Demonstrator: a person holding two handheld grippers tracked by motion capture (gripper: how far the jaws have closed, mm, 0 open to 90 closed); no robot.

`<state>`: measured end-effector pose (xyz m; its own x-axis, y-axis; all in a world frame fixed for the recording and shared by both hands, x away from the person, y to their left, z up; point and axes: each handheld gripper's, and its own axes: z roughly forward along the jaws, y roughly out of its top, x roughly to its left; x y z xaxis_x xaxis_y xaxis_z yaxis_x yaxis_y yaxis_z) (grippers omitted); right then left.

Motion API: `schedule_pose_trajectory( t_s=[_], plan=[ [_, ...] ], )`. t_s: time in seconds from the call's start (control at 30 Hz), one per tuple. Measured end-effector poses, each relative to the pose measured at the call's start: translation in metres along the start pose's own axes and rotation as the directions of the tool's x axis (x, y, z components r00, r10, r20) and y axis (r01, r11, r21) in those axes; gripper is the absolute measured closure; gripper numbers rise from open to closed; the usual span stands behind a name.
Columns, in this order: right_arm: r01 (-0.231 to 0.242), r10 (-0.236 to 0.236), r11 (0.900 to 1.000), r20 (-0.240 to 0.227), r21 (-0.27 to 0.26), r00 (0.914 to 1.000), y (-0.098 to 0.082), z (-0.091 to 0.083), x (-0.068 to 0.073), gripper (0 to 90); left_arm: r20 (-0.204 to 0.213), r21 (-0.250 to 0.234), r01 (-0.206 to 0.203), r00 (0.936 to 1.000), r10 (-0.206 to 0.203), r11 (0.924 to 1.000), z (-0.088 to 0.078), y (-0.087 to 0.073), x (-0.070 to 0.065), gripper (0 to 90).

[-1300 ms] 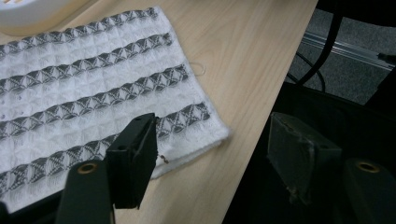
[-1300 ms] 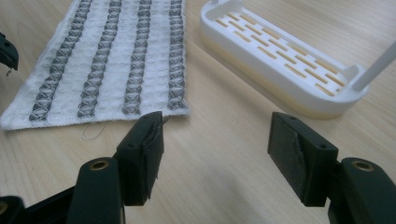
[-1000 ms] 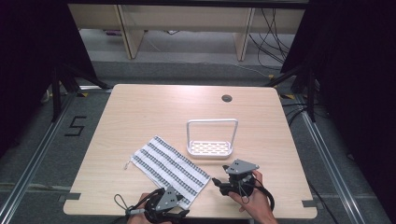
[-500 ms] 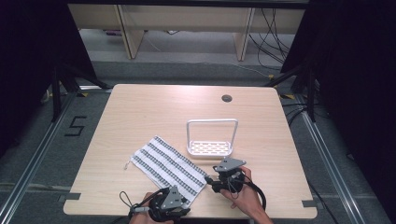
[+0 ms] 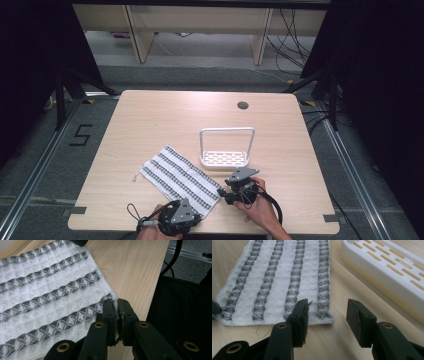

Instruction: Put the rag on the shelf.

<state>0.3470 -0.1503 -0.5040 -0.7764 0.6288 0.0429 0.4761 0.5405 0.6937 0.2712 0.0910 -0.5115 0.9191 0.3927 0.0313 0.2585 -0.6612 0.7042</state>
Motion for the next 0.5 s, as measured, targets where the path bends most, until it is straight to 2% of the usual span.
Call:
schedule_pose_trajectory(
  t_s=[0.03, 0.13, 0.2, 0.23, 0.27, 0.3, 0.33, 0.47, 0.5],
  plan=[
    [0.002, -0.002, 1.0, 0.0, -0.011, 1.0, -0.0006, 0.002, 0.0, 55.5, -0.001, 0.003, -0.003, 1.0, 0.003, 1.0, 0.0, 0.0001, 0.0004, 85.6],
    [-0.011, 0.011, 1.0, -0.013, 0.002, 0.9999, -0.001, 0.0039, 0.0, 60.5, -0.001, 0.001, -0.003, 1.0, 0.003, 1.0, 0.0, -0.0001, 0.0007, 86.2],
    [-0.026, 0.027, 0.999, -0.03, 0.026, 0.9992, -0.0011, 0.0045, 0.0011, 66.2, -0.004, 0.0, 0.017, 0.9998, -0.017, 0.9999, -0.0001, -0.0006, -0.0005, 86.4],
    [-0.004, 0.005, 1.0, -0.034, 0.017, 0.9994, -0.0016, 0.0059, -0.0008, 68.3, -0.005, 0.005, 0.021, 0.9998, -0.021, 0.9998, -0.0007, -0.0005, -0.0006, 86.5],
    [-0.011, 0.012, 1.0, -0.041, 0.019, 0.9991, -0.0015, 0.0056, -0.0009, 70.3, -0.004, 0.003, 0.001, 1.0, -0.001, 1.0, -0.001, -0.0001, 0.0005, 86.6],
    [-0.016, 0.016, 1.0, -0.045, 0.015, 0.9989, -0.0014, 0.0058, -0.0006, 73.3, -0.003, 0.002, 0.003, 1.0, -0.003, 1.0, -0.0009, -0.0003, 0.0014, 86.7],
    [-0.019, 0.019, 1.0, -0.056, 0.015, 0.9982, -0.0015, 0.006, -0.0007, 77.6, 0.004, -0.016, 0.031, 0.9995, -0.031, 0.9994, -0.0006, -0.0009, 0.0003, 86.7],
    [-0.007, 0.007, 1.0, -0.058, -0.008, 0.9983, -0.0007, 0.0033, 0.0004, 85.7, -0.005, -0.035, 0.026, 0.9997, -0.026, 0.9991, -0.0056, 0.0004, 0.0041, 87.0],
    [-0.006, 0.005, 1.0, -0.061, -0.019, 0.9981, 0.0004, 0.001, 0.0011, 86.4, -0.002, -0.057, 0.043, 0.9991, -0.043, 0.9975, -0.0072, 0.0006, 0.0037, 87.0]
  ],
)
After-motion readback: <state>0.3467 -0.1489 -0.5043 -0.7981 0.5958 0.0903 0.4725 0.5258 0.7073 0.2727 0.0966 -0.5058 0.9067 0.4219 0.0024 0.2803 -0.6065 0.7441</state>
